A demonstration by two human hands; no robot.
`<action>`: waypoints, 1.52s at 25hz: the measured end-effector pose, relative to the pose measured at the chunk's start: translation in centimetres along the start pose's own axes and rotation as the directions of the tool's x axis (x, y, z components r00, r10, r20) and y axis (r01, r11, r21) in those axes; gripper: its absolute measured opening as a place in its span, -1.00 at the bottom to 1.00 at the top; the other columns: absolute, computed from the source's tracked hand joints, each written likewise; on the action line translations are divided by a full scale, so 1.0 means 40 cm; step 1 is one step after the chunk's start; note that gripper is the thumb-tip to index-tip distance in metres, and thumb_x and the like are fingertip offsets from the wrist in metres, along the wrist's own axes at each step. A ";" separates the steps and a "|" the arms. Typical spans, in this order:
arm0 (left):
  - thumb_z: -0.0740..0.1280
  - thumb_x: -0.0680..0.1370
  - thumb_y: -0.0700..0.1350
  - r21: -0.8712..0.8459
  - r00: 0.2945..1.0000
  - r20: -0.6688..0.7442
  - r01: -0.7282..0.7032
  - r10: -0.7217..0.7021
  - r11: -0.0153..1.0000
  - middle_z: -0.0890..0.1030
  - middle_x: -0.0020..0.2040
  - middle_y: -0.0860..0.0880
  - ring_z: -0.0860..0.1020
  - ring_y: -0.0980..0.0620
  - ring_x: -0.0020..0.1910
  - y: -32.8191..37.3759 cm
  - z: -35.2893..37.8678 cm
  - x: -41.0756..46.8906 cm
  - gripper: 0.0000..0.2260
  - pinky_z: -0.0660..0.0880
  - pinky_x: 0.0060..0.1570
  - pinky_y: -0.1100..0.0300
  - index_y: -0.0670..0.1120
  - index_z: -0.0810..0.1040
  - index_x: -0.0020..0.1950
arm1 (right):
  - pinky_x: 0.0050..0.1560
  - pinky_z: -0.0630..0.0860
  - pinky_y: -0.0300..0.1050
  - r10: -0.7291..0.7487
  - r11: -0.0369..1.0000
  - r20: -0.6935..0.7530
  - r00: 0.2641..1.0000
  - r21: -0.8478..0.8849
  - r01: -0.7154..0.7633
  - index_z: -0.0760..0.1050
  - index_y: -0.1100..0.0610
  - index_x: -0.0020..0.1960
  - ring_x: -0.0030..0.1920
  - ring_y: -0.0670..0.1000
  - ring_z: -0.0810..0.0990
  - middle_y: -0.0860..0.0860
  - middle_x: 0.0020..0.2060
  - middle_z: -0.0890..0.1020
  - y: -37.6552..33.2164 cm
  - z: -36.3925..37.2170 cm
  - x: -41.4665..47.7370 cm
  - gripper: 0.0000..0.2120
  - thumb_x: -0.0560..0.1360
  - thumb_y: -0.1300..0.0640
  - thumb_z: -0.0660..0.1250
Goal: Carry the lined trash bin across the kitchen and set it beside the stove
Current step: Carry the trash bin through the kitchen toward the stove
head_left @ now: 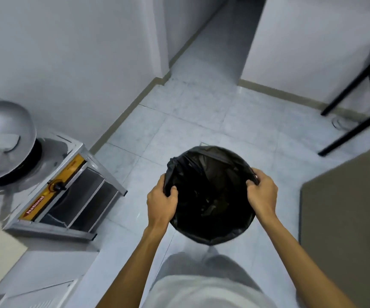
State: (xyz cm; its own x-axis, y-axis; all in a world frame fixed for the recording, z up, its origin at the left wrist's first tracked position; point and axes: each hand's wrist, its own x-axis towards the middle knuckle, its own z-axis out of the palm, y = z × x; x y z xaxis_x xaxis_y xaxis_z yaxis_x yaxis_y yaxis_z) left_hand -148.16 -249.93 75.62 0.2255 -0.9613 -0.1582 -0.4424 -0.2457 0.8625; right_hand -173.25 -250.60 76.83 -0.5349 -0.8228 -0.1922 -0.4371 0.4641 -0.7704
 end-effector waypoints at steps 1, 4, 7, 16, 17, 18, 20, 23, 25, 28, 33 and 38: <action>0.28 0.56 -0.15 -0.021 0.999 -0.038 0.024 -0.025 0.999 0.66 -0.13 0.09 0.63 0.07 -0.17 0.023 0.018 0.054 -0.67 0.59 -0.09 0.15 0.06 0.54 0.31 | 0.13 0.59 0.10 -0.032 0.999 0.043 0.999 -0.018 0.033 0.61 -0.02 0.24 0.04 0.13 0.64 0.07 0.03 0.67 -0.043 0.014 0.082 -0.60 0.48 0.26 0.24; 0.28 0.57 -0.15 -0.060 0.976 -0.175 0.123 -0.132 0.991 0.66 -0.17 0.10 0.62 0.11 -0.23 0.045 0.032 0.180 -0.67 0.59 -0.15 0.17 0.08 0.53 0.31 | 0.13 0.59 0.10 -0.102 0.991 0.153 0.983 -0.072 0.114 0.61 -0.01 0.23 0.04 0.14 0.64 0.07 0.03 0.67 -0.158 0.107 0.259 -0.61 0.48 0.27 0.25; 0.28 0.57 -0.13 -0.114 0.927 -0.288 0.217 -0.241 0.969 0.68 -0.06 0.09 0.63 0.08 -0.12 0.026 0.016 0.306 -0.61 0.58 -0.02 0.17 0.09 0.49 0.40 | 0.17 0.58 0.08 -0.181 0.973 0.286 0.941 -0.087 0.214 0.60 0.04 0.26 0.08 0.13 0.62 0.07 0.08 0.66 -0.281 0.247 0.389 -0.62 0.51 0.29 0.26; 0.29 0.58 -0.16 -0.221 0.762 -0.523 0.310 -0.380 0.925 0.67 0.01 0.10 0.61 0.12 -0.06 0.017 -0.146 0.710 -0.58 0.48 -0.09 0.40 0.07 0.49 0.43 | 0.15 0.57 0.00 -0.323 0.914 0.536 0.780 -0.037 0.404 0.60 0.05 0.28 0.10 0.12 0.62 0.09 0.10 0.64 -0.653 0.675 0.669 -0.64 0.53 0.26 0.28; 0.30 0.57 -0.16 -0.234 0.746 -0.542 0.310 -0.388 0.922 0.67 0.02 0.09 0.61 0.13 -0.07 0.022 -0.157 0.743 -0.58 0.51 -0.08 0.40 0.08 0.50 0.43 | 0.15 0.57 -0.02 -0.329 0.910 0.553 0.766 -0.033 0.414 0.59 0.05 0.29 0.10 0.12 0.62 0.09 0.10 0.64 -0.684 0.709 0.693 -0.64 0.54 0.26 0.28; 0.30 0.57 -0.16 -0.239 0.728 -0.565 0.307 -0.389 0.921 0.67 0.02 0.08 0.62 0.12 -0.06 0.023 -0.164 0.779 -0.58 0.55 -0.04 0.34 0.08 0.50 0.42 | 0.15 0.56 -0.03 -0.335 0.905 0.575 0.746 -0.024 0.424 0.59 0.04 0.29 0.10 0.11 0.63 0.08 0.11 0.64 -0.713 0.748 0.719 -0.65 0.55 0.25 0.29; 0.30 0.57 -0.16 -0.262 0.685 -0.595 0.330 -0.421 0.907 0.69 0.01 0.04 0.63 0.07 -0.04 0.014 -0.168 0.846 -0.58 0.59 0.02 0.21 0.07 0.50 0.42 | 0.15 0.58 0.01 -0.345 0.885 0.630 0.696 -0.027 0.464 0.58 0.02 0.30 0.11 0.13 0.63 0.08 0.11 0.63 -0.768 0.828 0.775 -0.65 0.55 0.23 0.30; 0.30 0.58 -0.15 -0.300 0.607 -0.631 0.384 -0.483 0.873 0.69 0.06 0.02 0.62 0.05 -0.01 0.005 -0.157 0.930 -0.57 0.58 0.08 0.18 0.05 0.47 0.46 | 0.17 0.59 0.06 -0.350 0.851 0.693 0.630 -0.046 0.523 0.57 0.04 0.32 0.12 0.15 0.63 0.10 0.12 0.63 -0.830 0.935 0.844 -0.65 0.57 0.24 0.30; 0.30 0.58 -0.14 -0.336 0.545 -0.643 0.431 -0.538 0.837 0.69 0.08 0.01 0.62 0.04 0.00 -0.001 -0.140 0.988 -0.56 0.56 0.08 0.21 0.07 0.46 0.47 | 0.19 0.59 0.09 -0.338 0.833 0.747 0.573 -0.046 0.551 0.57 0.05 0.32 0.13 0.16 0.63 0.10 0.13 0.64 -0.864 1.007 0.899 -0.65 0.57 0.24 0.30; 0.29 0.57 -0.12 -0.389 0.454 -0.658 0.478 -0.600 0.788 0.71 0.07 -0.02 0.65 -0.01 0.02 -0.027 -0.099 1.083 -0.55 0.59 0.11 0.13 0.08 0.47 0.47 | 0.18 0.60 0.09 -0.335 0.764 0.822 0.460 -0.049 0.643 0.58 0.05 0.30 0.12 0.16 0.64 0.11 0.11 0.65 -0.904 1.115 0.985 -0.65 0.55 0.24 0.31; 0.27 0.59 -0.11 -0.467 0.390 -0.586 0.555 -0.711 0.689 0.68 0.12 0.02 0.60 0.04 0.03 -0.092 -0.059 1.189 -0.56 0.53 0.16 0.17 0.05 0.46 0.49 | 0.13 0.57 -0.01 -0.296 0.672 0.887 0.354 -0.070 0.737 0.57 0.08 0.31 0.08 0.15 0.64 0.12 0.11 0.66 -0.938 1.256 1.085 -0.67 0.56 0.24 0.32; 0.25 0.65 -0.10 -0.417 0.428 -0.519 0.629 -0.740 0.656 0.65 0.13 -0.03 0.60 0.01 0.02 -0.233 -0.020 1.256 -0.58 0.56 0.18 -0.01 0.01 0.40 0.53 | 0.08 0.60 0.00 -0.174 0.603 0.949 0.261 -0.107 0.790 0.56 0.11 0.30 -0.08 0.11 0.63 0.08 -0.04 0.67 -0.888 1.418 1.161 -0.68 0.56 0.20 0.37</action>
State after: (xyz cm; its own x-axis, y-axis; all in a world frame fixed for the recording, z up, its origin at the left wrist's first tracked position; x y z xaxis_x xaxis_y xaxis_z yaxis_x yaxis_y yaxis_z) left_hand -131.99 -295.84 60.01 0.8743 -0.1647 -0.4566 0.2135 -0.7142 0.6666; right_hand -141.55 -323.92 60.80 0.6228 -0.6073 -0.4932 -0.7637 -0.3352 -0.5517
